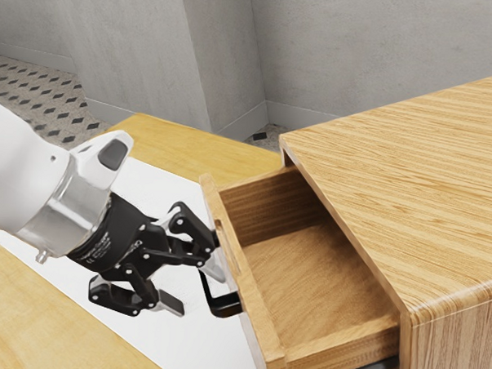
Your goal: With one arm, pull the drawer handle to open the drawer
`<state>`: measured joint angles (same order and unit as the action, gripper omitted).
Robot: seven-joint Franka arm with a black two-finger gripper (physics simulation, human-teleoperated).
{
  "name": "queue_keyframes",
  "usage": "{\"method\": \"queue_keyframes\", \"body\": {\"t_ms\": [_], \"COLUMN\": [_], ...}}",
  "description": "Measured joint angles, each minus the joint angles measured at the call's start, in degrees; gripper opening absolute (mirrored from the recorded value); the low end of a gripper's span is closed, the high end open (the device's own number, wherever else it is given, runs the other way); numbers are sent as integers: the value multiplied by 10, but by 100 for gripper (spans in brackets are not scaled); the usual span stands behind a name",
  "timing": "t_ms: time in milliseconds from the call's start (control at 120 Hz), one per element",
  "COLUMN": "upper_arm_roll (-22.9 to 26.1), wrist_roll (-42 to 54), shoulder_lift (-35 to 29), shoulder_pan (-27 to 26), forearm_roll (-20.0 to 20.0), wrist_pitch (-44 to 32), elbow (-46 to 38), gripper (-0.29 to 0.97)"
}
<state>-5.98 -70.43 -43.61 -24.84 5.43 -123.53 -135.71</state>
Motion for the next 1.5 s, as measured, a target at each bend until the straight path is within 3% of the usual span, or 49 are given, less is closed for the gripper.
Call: {"method": "queue_keyframes", "body": {"t_ms": [417, 892, 1150, 1500], "upper_arm_roll": [-25, -61, -86, -93], "wrist_roll": [-10, -27, -37, -38], "shoulder_lift": [-102, -227, -262, -311], "shoulder_pan": [4, 13, 15, 11], "forearm_roll": [-5, -44, -73, -103], "wrist_pitch": [24, 72, 102, 137], "elbow": [-69, -117, -129, -130], "gripper": [40, 40, 40, 61]}}
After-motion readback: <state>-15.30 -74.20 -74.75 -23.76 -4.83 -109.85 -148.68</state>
